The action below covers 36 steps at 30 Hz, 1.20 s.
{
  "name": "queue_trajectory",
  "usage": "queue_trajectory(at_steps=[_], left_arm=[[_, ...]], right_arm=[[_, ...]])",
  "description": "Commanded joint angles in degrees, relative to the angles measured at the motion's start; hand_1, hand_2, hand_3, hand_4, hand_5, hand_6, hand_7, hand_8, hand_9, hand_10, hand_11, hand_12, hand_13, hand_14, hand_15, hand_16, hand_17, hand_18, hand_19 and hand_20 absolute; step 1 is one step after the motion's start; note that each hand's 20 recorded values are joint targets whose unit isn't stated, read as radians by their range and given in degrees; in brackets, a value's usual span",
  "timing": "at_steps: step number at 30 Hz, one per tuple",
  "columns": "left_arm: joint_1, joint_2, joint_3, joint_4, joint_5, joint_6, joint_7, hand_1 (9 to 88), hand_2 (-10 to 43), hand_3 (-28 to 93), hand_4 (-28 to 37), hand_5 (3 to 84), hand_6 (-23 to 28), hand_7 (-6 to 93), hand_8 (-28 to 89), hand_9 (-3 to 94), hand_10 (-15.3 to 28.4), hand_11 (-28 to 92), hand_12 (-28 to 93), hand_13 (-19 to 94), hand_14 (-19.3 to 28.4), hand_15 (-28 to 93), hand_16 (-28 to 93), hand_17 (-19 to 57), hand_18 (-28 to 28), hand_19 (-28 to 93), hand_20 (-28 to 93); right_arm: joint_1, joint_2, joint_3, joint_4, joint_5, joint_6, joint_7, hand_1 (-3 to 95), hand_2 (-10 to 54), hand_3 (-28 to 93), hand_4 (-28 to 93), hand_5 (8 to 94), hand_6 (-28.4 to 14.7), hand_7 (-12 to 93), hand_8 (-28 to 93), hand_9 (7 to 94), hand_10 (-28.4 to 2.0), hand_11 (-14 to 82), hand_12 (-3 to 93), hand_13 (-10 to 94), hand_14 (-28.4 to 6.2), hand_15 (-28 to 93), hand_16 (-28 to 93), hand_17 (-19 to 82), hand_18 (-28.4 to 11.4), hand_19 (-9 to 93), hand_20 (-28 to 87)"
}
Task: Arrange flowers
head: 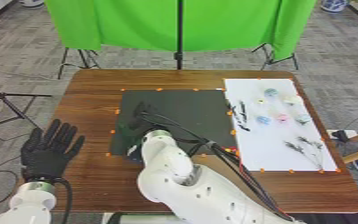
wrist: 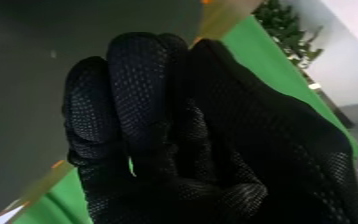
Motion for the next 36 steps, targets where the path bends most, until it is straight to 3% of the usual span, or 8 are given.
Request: queue_trajectory(at_steps=[1,4,10,16,18,30,33,36], left_arm=[[2.2,-1.85,-0.21,0.32,-0.29,-1.01,0.18,26.8,17.4,73,-28.3,44.3,6.3,15.7,-10,40.4,14.8,26,11,31,14.1,42,-8,-4.3,14.0,37,15],[2.4,-1.89,-0.45,0.23,-0.06,-1.09,0.06,26.7,17.4,73,-28.3,44.4,6.3,15.7,-10,40.4,14.8,26,11,31,14.1,42,-8,-4.4,14.0,37,15],[1.6,-1.50,0.39,0.44,0.09,-1.01,-0.47,26.8,17.4,73,-28.3,44.5,6.3,15.8,-10,40.3,14.8,26,11,31,14.1,42,-8,-4.4,14.0,37,15],[0.6,-1.23,1.59,0.92,0.17,-0.88,-0.71,26.7,17.4,73,-28.3,44.5,6.3,15.9,-10,40.3,14.8,26,11,31,14.1,42,-8,-4.4,14.0,37,15],[0.1,-1.22,1.73,1.13,0.50,-0.46,-1.82,26.7,17.4,73,-28.3,44.4,6.3,15.9,-10,40.3,14.8,26,11,31,14.1,42,-8,-4.4,14.0,37,15],[0.1,-1.27,2.13,1.18,0.51,-0.61,-1.70,26.8,17.5,73,-28.3,44.5,6.4,15.9,-10,40.3,14.8,26,11,31,14.1,43,-8,-4.4,14.0,37,15],[0.6,-1.22,1.88,1.12,0.48,-0.90,-1.42,26.7,17.5,73,-28.3,44.5,6.4,15.9,-10,40.3,14.8,26,11,31,14.1,43,-8,-4.4,14.0,37,15],[0.2,-1.25,2.16,1.46,0.39,-0.85,-1.39,26.8,17.6,73,-28.3,44.5,6.4,15.9,-10,40.3,14.8,26,11,31,14.1,43,-8,-4.4,14.0,37,15]], right_arm=[[-3.2,4.7,6.8,-6.5,5.4,-21.3,-18.2,27.6,1.2,78,-21,61.1,-5.4,28,-12,51.8,-24.4,26.8,21.1,41,-22.1,58,16,25,-24.5,77,19],[-4.0,4.4,8.4,-7.9,2.4,-32.8,-19.8,27.1,3.7,78,-22,64.1,-2.9,31,-12,42.0,-25.4,18.4,18.7,26,-23.5,50,11,17,-24.9,65,15],[-4.8,2.4,9.3,-7.0,-2.0,-43.3,-22.0,26.2,4.3,78,-22,62.3,-1.1,23,-14,33.0,-25.9,10.0,15.3,16,-24.4,40,8,10,-25.6,56,13],[-4.5,1.0,8.3,-4.6,-7.0,-43.3,-23.7,25.0,4.8,76,-22,54.5,-0.8,16,-13,24.8,-26.3,5.8,12.7,9,-24.7,34,6,6,-26.9,54,10],[-5.5,-0.4,9.2,-3.6,-9.7,-43.7,-24.4,23.7,5.0,76,-22,52.6,-0.8,16,-12,21.8,-26.2,5.2,11.3,7,-24.7,33,5,4,-27.0,54,10],[-4.8,-2.3,7.3,-1.2,-16.5,-40.7,-22.1,19.8,6.6,73,-22,42.9,-0.7,15,-13,11.6,-26.3,4.6,7.0,0,-25.2,33,2,0,-27.0,56,10],[-3.9,-2.9,6.8,-1.6,-14.9,-46.0,-17.4,19.4,6.5,72,-22,43.8,-1.0,15,-13,15.4,-27.4,6.4,5.9,3,-26.3,35,1,1,-27.9,58,10],[-3.6,-3.5,6.6,-0.8,-15.5,-49.2,-14.8,20.1,6.2,71,-22,46.1,-1.2,13,-12,28.4,-28.2,7.8,9.8,10,-27.2,38,2,4,-28.3,61,10]])
